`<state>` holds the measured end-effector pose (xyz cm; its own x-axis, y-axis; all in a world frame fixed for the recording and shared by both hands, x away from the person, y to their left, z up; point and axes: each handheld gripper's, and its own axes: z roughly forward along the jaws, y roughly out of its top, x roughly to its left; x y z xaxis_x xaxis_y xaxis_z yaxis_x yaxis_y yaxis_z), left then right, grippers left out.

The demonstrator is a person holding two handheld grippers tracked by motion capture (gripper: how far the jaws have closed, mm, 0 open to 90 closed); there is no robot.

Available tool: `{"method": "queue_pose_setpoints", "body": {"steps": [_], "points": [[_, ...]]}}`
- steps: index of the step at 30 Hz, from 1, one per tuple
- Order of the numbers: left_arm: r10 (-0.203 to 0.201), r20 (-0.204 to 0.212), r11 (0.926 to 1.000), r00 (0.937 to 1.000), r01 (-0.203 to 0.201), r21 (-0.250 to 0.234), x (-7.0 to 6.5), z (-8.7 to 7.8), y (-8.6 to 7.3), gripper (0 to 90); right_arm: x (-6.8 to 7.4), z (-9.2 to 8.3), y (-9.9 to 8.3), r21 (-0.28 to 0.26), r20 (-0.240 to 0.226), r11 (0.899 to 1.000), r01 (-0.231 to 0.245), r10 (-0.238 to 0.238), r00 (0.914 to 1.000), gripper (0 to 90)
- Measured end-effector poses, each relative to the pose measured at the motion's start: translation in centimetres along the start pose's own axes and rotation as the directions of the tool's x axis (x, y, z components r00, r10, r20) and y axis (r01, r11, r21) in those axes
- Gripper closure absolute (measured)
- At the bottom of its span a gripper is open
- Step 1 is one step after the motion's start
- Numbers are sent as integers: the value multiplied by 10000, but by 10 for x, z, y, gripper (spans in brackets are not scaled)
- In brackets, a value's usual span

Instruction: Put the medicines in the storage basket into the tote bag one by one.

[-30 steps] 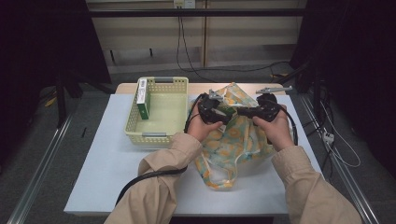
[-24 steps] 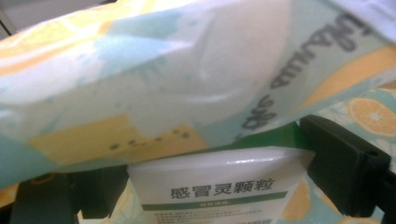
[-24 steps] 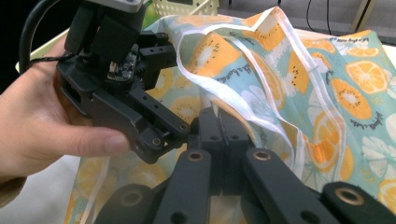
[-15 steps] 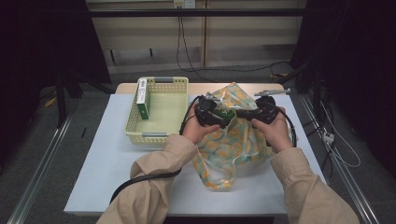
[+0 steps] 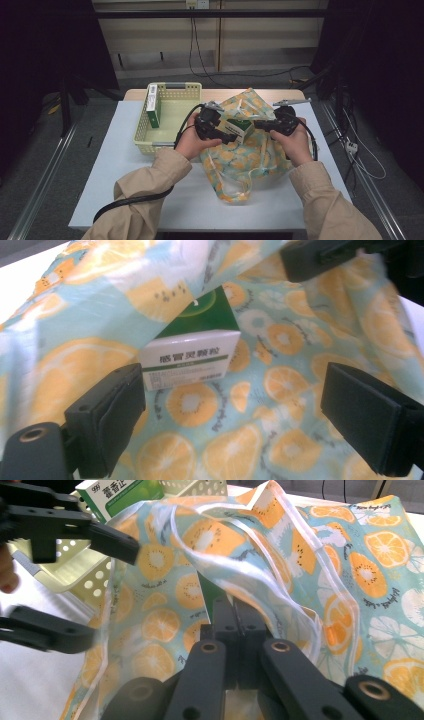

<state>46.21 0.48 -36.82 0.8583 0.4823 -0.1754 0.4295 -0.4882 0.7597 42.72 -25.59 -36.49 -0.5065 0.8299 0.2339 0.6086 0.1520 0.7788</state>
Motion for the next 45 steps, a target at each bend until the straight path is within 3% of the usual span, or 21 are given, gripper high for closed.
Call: {"method": "queue_pose_setpoints", "body": {"steps": [3,9,12,22,29,34,36,38,42,45], "points": [[358,-88,9994,9993,-358,10,1,-12,-1,89,0,0,0,0,6,10000,20,-20,10000,900],[397,54,9992,9992,-398,105,11,-32,-3,55,1,1,-1,35,8,10000,28,-28,10000,900],[286,29,9995,9996,-286,108,17,-41,-3,53,1,0,-2,-11,33,10000,20,-20,10000,900],[489,-82,9988,9988,-489,47,32,-68,-2,67,1,-1,-4,-5,88,10000,36,-36,10000,900],[421,-523,9989,9977,-409,242,49,-80,-6,62,1,1,-5,-22,62,10000,34,-33,10000,900],[132,-649,9998,9978,-123,142,62,-86,-11,53,2,2,-5,-19,9,9999,131,-131,9999,900],[78,-807,9999,9967,-68,123,68,-89,-12,55,1,2,-5,-4,13,9999,131,-131,9999,900],[299,-1016,9995,9944,-288,123,73,-92,-12,56,1,2,-5,-6,33,9999,118,-118,9999,900],[26,-1287,10000,9917,-21,39,85,-98,-13,58,1,1,-5,-36,46,9999,125,-125,9999,900],[85,-1452,9998,9894,-58,193,93,-102,-14,61,0,1,-5,-94,17,9999,126,-125,9999,900]]}}
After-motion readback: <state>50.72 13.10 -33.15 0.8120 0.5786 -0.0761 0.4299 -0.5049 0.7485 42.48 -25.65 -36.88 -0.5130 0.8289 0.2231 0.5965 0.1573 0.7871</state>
